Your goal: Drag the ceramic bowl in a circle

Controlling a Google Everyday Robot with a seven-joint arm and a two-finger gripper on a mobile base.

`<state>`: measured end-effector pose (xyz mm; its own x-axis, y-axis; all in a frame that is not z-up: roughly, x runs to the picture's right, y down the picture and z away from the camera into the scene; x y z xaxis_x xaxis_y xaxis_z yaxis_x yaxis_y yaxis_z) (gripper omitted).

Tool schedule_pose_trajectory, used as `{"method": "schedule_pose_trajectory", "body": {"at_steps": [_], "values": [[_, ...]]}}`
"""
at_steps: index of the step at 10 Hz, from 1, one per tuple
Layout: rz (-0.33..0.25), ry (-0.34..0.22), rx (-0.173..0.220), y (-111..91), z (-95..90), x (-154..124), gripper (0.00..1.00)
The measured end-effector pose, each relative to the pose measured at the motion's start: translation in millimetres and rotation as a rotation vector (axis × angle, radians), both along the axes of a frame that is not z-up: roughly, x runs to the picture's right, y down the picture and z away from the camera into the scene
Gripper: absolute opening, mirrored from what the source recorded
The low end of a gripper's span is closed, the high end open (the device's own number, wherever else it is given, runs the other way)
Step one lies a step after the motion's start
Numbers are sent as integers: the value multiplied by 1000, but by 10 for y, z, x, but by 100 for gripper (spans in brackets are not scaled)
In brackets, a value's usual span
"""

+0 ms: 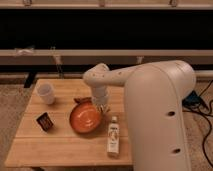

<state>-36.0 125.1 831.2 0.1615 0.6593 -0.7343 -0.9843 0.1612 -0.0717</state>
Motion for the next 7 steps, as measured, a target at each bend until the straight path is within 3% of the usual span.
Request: {"method": "schedule_pose_trajectory", "body": {"at_steps": [2,4,6,7], "values": [[-52,-52,7,-58,4,-305,25],[-101,-111,7,28,-108,-546,47],[-130,-153,0,176,-251,-696,66],[-131,-152,-3,235,-301,-633,73]]}}
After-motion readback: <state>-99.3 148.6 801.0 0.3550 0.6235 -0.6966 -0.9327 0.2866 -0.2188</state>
